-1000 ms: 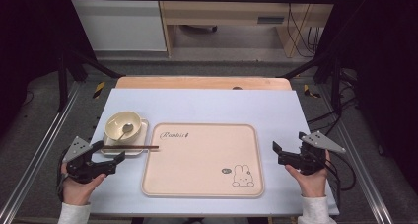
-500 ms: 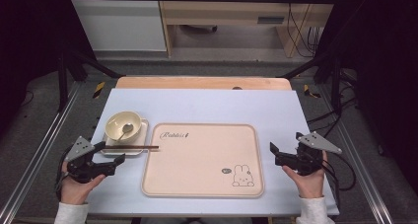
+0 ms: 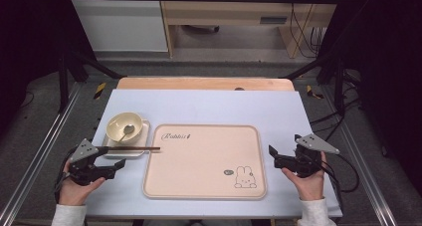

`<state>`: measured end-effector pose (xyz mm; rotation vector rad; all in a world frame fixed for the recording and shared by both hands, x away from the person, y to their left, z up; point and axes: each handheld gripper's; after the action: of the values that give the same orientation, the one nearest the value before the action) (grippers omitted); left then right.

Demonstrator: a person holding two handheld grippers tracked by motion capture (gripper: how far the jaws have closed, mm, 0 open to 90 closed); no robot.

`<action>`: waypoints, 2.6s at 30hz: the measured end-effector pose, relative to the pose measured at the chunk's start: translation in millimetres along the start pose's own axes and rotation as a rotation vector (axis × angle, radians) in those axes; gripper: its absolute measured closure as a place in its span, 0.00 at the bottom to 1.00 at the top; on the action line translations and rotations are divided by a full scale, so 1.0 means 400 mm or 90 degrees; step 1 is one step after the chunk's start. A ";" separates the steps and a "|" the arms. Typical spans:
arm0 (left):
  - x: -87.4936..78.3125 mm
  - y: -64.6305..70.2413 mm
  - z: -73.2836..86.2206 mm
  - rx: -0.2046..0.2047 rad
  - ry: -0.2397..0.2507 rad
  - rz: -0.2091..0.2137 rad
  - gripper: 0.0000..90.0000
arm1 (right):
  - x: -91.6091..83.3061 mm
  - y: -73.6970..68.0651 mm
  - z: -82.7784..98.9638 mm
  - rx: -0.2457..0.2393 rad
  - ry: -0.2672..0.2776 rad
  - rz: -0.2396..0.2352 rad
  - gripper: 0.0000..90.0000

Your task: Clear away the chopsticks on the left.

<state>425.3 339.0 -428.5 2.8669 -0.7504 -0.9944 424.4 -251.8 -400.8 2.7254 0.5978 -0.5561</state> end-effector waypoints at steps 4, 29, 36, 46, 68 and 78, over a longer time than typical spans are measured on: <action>0.003 -0.010 0.005 0.007 -0.013 -0.005 0.23 | 0.000 0.000 0.000 0.000 -0.001 -0.001 0.05; 0.094 -0.080 -0.016 0.043 -0.052 -0.052 0.52 | 0.006 -0.010 -0.004 0.000 -0.002 -0.017 0.09; 0.101 -0.087 -0.015 0.047 -0.053 -0.054 0.56 | 0.012 -0.014 -0.003 -0.004 -0.009 -0.021 0.09; 0.111 -0.090 -0.012 0.051 -0.073 -0.058 0.63 | 0.010 -0.013 -0.004 -0.001 -0.010 -0.020 0.10; 0.110 -0.073 -0.006 0.044 -0.082 -0.057 0.82 | 0.008 -0.012 -0.002 -0.005 -0.016 -0.021 0.10; 0.111 -0.065 -0.005 0.020 -0.080 -0.047 0.88 | 0.008 -0.011 -0.003 -0.004 -0.020 -0.024 0.10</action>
<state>467.9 342.0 -457.0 2.9011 -0.6779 -1.1911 425.3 -246.4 -402.2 2.6988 0.6424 -0.6041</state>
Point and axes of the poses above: each handheld gripper's, and its own axes: x roughly forward along the jaws, z roughly out of its underside, y roughly to its right, and after that the axes turned 13 degrees about -x, right-handed
